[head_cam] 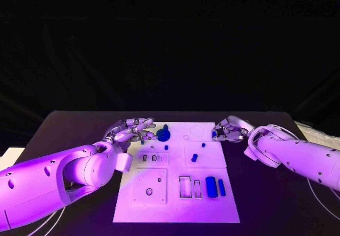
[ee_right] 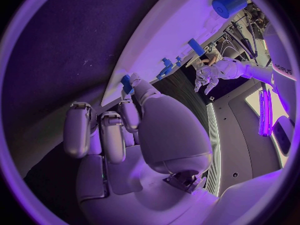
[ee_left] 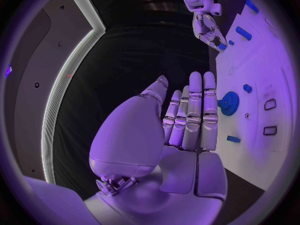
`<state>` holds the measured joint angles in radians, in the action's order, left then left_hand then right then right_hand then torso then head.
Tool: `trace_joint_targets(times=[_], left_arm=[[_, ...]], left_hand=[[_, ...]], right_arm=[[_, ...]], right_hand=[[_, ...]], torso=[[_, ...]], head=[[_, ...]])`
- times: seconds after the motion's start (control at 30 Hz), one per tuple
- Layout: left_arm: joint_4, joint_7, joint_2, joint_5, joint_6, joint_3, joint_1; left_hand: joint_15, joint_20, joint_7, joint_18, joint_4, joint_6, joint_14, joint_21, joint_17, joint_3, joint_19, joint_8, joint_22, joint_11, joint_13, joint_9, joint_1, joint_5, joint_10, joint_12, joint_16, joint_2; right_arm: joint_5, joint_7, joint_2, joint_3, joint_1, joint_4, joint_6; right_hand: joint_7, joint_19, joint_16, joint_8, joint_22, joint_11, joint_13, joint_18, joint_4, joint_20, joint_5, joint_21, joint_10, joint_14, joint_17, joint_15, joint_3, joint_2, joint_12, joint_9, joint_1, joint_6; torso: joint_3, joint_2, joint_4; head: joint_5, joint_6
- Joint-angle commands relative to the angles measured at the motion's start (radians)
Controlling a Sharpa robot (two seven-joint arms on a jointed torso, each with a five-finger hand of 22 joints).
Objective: Assemble the parts on the task board
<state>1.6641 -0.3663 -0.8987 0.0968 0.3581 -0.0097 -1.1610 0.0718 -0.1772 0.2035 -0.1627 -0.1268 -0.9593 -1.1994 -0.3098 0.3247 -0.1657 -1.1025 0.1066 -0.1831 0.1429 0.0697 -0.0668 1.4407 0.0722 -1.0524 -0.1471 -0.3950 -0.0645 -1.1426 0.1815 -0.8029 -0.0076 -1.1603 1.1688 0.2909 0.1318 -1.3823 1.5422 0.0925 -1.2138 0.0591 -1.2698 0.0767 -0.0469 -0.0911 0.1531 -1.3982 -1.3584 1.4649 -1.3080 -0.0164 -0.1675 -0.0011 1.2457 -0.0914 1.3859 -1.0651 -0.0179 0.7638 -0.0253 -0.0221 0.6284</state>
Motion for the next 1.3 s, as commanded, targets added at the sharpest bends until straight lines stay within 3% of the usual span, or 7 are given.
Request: trace_joint_targets(times=[0.03,0.5,0.77,1.07,1.3], left_arm=[[0.002,-0.004,0.001,0.001,-0.019,0.001,-0.001],[0.002,-0.003,0.001,0.001,-0.019,0.001,-0.001],[0.002,-0.003,0.001,0.001,-0.019,0.001,-0.001],[-0.003,-0.004,0.000,0.001,-0.018,0.001,-0.001],[-0.015,-0.006,0.001,0.001,-0.018,0.001,-0.001]], left_hand=[[0.000,0.002,0.003,-0.015,0.007,-0.002,0.005,-0.005,0.001,0.000,-0.003,-0.006,-0.001,0.001,-0.002,0.001,0.003,-0.006,-0.003,0.004,-0.004,0.008],[0.000,0.002,0.003,-0.015,0.007,-0.002,0.005,-0.005,0.001,0.000,-0.003,-0.006,-0.001,0.001,-0.002,0.001,0.003,-0.006,-0.003,0.004,-0.004,0.008],[0.000,0.002,0.003,-0.015,0.007,-0.002,0.005,-0.005,0.001,0.000,-0.003,-0.006,-0.001,0.001,-0.002,0.001,0.003,-0.006,-0.003,0.004,-0.004,0.008],[0.000,0.003,0.003,-0.015,0.011,-0.003,0.008,-0.006,0.005,-0.003,-0.001,-0.006,-0.003,0.000,-0.002,0.000,0.003,-0.006,-0.004,0.005,-0.006,0.009],[0.000,0.003,0.003,-0.015,0.011,-0.003,0.008,-0.006,0.005,-0.003,-0.001,-0.006,-0.003,0.000,-0.002,0.000,0.003,-0.006,-0.004,0.005,-0.006,0.009]], right_arm=[[-0.026,-0.019,0.003,0.000,0.001,-0.002,-0.018],[-0.059,-0.050,0.014,0.000,0.002,-0.015,-0.016],[-0.030,-0.030,0.013,0.000,0.002,0.003,0.037],[0.012,-0.061,-0.008,0.010,-0.007,0.090,0.119],[-0.036,-0.102,-0.012,0.013,-0.024,0.198,0.122]], right_hand=[[-0.002,0.000,0.005,0.005,-0.002,-0.015,-0.001,-0.002,0.001,0.007,-0.004,-0.007,-0.017,0.094,-0.211,-0.009,-0.007,0.009,0.008,-0.001,-0.004,-0.008],[-0.011,-0.004,0.005,0.011,-0.008,-0.023,-0.006,-0.003,-0.012,0.013,-0.020,-0.010,-0.022,0.094,-0.212,-0.015,-0.028,0.017,0.011,-0.003,-0.008,-0.033],[-0.029,-0.014,0.008,0.030,-0.025,-0.037,-0.026,-0.006,-0.009,0.023,-0.018,-0.019,-0.041,0.096,-0.218,-0.027,-0.042,0.030,0.031,-0.011,-0.033,-0.074],[-0.037,-0.020,0.008,0.034,-0.035,-0.044,-0.035,-0.009,0.001,0.030,-0.005,-0.024,-0.050,0.096,-0.219,-0.034,-0.046,0.036,0.040,-0.013,-0.059,-0.081],[-0.040,-0.021,0.008,0.035,-0.035,-0.047,-0.039,-0.009,0.004,0.034,0.016,-0.024,-0.053,0.096,-0.219,-0.037,-0.051,0.039,0.041,-0.013,-0.071,-0.082]], torso=[[0.0006,0.000,0.0002],[0.0002,0.000,-0.0009],[0.0002,0.000,0.0000],[-0.0010,-0.002,-0.0005],[-0.0006,-0.004,-0.0006]], head=[[-0.001,0.003],[-0.003,0.006],[-0.003,0.008],[-0.004,0.006],[0.000,0.004]])
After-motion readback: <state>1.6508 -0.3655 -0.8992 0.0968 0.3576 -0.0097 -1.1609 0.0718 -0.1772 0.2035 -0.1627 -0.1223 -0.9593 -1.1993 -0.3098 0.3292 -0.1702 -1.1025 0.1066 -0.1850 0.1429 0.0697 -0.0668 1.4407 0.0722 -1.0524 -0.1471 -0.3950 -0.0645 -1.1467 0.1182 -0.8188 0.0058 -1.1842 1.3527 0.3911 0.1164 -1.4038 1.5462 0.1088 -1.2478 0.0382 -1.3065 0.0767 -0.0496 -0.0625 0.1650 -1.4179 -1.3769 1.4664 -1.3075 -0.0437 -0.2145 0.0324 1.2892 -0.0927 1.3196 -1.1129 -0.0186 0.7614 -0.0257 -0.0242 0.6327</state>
